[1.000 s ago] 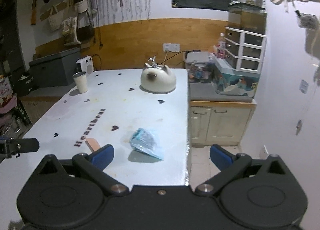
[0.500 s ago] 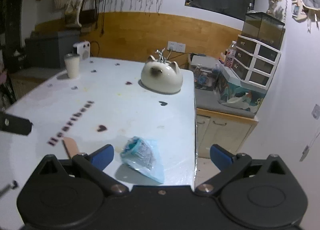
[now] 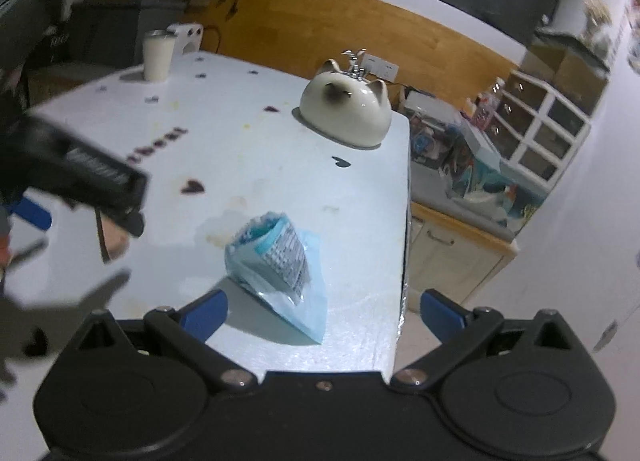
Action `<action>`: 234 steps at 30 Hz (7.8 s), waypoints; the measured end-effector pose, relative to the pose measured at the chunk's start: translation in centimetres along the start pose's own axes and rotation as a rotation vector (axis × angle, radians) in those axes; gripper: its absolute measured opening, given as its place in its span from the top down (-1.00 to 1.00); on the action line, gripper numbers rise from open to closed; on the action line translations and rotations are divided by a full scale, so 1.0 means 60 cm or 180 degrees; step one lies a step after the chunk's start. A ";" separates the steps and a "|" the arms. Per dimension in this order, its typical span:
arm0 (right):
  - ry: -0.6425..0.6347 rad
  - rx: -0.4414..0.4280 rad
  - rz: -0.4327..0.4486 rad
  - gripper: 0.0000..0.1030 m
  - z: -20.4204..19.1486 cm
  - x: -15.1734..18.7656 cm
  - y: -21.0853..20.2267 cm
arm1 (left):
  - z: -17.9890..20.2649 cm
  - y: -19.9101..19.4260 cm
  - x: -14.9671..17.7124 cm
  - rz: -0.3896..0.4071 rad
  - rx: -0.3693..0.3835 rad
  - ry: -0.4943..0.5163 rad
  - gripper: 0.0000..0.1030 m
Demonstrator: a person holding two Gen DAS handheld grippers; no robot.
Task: Collect trash
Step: 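Grasp the pink cardboard piece with the left tool while the right tool grasps the blue-white bag, then lift and carry the cardboard with the left tool while the right tool carries the bag to the wastebasket, then open the left tool over the wastebasket while the right tool releases the bag, then raise both tools away from the wastebasket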
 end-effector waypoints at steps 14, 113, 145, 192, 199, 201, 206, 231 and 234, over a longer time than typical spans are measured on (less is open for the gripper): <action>-0.1140 0.0114 0.0120 -0.82 -0.074 -0.017 0.078 | -0.018 0.016 -0.009 0.0256 -0.0452 0.0359 -1.00; 0.1220 -0.0536 -0.0083 0.22 0.356 0.200 -0.194 | 0.340 -0.258 0.317 0.0392 0.0782 0.1281 0.49; 0.2018 -0.0408 -0.1452 0.22 0.505 0.553 0.063 | 0.537 0.179 0.571 -0.2008 0.0654 0.1386 0.48; 0.2356 -0.1120 -0.1885 -1.00 0.433 0.612 0.272 | 0.510 0.277 0.549 -0.1684 0.0249 0.1859 -1.00; 0.2248 -0.1071 -0.1825 -1.00 0.451 0.603 0.234 | 0.497 0.238 0.536 -0.1553 0.0233 0.1820 -1.00; 0.2243 -0.1052 -0.1781 -1.00 0.458 0.594 0.222 | 0.495 0.223 0.527 -0.1529 0.0268 0.1760 -1.00; 0.2140 -0.0993 -0.1623 -1.00 0.475 0.559 0.187 | 0.498 0.174 0.505 -0.1378 0.0320 0.1722 -1.00; 0.1738 -0.0707 -0.0933 -1.00 0.516 0.385 -0.080 | 0.447 -0.147 0.392 -0.0321 0.0534 0.1548 -1.00; 0.1722 -0.0671 -0.0842 -1.00 0.519 0.371 -0.117 | 0.432 -0.188 0.387 -0.0215 0.0573 0.1508 -1.00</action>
Point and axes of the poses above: each gripper's, at about its wrist camera, not at the fingertips, and y roughly the way its jaws point, z to its right, x to its underside, the point moved 6 cm from there along y, roughly the way its jaws point, and after that the axes turned 7 degrees about -y, right-handed, at the moved point
